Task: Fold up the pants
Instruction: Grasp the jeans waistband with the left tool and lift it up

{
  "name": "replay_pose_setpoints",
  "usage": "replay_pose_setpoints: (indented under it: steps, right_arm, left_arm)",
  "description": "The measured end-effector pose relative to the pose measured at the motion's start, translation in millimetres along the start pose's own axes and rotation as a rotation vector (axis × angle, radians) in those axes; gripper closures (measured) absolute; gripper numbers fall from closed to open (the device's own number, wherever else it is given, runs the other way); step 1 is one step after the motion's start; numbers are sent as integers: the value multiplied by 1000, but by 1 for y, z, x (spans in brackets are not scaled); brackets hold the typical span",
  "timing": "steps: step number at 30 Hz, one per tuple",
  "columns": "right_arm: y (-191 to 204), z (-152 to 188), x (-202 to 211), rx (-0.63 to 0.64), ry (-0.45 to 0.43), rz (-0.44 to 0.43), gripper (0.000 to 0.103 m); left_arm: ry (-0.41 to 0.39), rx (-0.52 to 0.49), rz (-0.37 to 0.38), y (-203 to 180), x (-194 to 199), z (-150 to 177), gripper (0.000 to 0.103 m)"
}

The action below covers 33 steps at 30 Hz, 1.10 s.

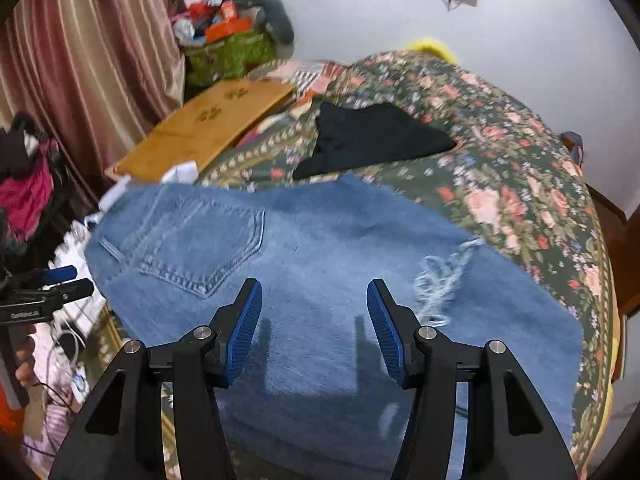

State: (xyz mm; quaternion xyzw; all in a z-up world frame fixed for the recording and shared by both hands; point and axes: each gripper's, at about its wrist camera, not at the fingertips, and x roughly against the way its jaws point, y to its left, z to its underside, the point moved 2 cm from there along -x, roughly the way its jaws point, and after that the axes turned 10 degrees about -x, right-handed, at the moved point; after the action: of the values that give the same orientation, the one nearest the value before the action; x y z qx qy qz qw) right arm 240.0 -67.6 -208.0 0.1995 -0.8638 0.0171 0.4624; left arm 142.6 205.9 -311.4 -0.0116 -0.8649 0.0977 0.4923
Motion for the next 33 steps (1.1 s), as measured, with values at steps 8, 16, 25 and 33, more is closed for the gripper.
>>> replay_pose_setpoints:
  steps: [8, 16, 25, 33]
  right_arm:
    - [6, 14, -32, 23, 77, 34, 51]
    - [7, 15, -34, 26, 85, 26, 49]
    - [6, 14, -35, 19, 85, 14, 48]
    - [6, 14, -35, 15, 84, 8, 47]
  left_arm:
    - [47, 88, 142, 0, -33, 5, 18]
    - [51, 177, 167, 9, -48, 1, 11]
    - [25, 330, 203, 35, -69, -16, 9]
    - [-26, 275, 77, 23, -58, -29, 45]
